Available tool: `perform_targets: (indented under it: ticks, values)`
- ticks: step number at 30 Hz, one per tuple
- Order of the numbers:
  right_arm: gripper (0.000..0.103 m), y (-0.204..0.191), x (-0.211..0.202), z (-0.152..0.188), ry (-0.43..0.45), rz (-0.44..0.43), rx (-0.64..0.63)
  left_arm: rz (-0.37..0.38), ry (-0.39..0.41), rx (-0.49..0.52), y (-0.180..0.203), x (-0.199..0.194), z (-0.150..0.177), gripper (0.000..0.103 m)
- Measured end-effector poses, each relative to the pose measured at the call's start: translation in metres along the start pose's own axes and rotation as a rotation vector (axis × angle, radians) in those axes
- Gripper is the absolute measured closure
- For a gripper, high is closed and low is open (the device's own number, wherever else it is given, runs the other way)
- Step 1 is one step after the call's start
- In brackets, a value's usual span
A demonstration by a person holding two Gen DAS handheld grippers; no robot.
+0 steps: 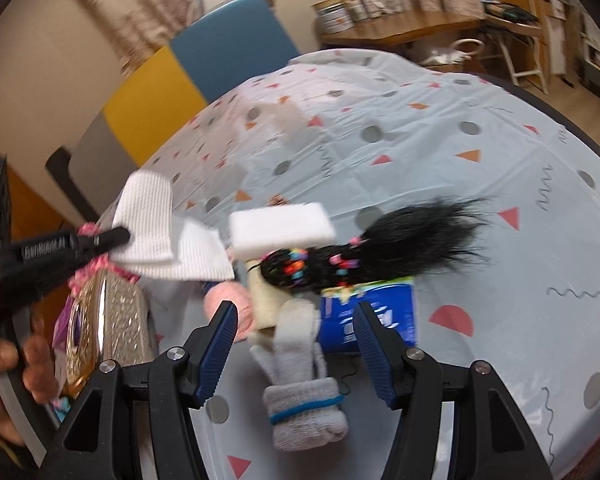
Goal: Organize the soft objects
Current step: 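Carry the white towel to the gold tray while the right gripper grasps the pink dishcloth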
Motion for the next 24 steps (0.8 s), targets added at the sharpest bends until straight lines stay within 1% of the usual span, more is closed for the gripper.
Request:
perform_targets:
  ticks: [5,8,10,12,13,18,21,24]
  values:
    - [0.042,-0.031,0.011,0.01,-0.047,-0.054,-0.114,-0.02,0.062,-0.03,-0.031,-0.025,-0.028,0.099]
    - [0.042,-0.055,0.021,0.013,-0.073,-0.082,-0.214,-0.033,0.1,-0.053,-0.052,-0.043,-0.039,0.099]
    - [0.042,-0.071,0.033,0.015,-0.09,-0.094,-0.286,-0.042,0.125,-0.085,-0.071,-0.057,-0.044,0.099]
    - [0.042,-0.085,0.051,0.02,-0.126,-0.096,-0.353,-0.053,0.146,-0.098,-0.084,-0.068,-0.047,0.099]
    - [0.044,-0.09,0.059,0.022,-0.141,-0.094,-0.381,-0.065,0.164,-0.106,-0.095,-0.077,-0.05,0.099]
    - [0.044,-0.105,0.101,0.034,-0.175,-0.01,-0.511,-0.117,0.22,-0.153,-0.144,-0.109,-0.053,0.099]
    - [0.044,-0.104,0.116,0.033,-0.166,0.045,-0.559,-0.161,0.236,-0.17,-0.173,-0.124,-0.049,0.099]
    - [0.045,-0.1,0.129,0.036,-0.178,0.082,-0.583,-0.198,0.247,-0.203,-0.204,-0.14,-0.039,0.099]
Point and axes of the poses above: each gripper's, at about its wrist camera, not at the fingertips, and x roughly the way its jaws point, y to its right, z to its underside, the point moved 6 cm from there along x, roughly the way its jaws point, and after that the axes turned 11 degrees about y, right-handed, at the moved point
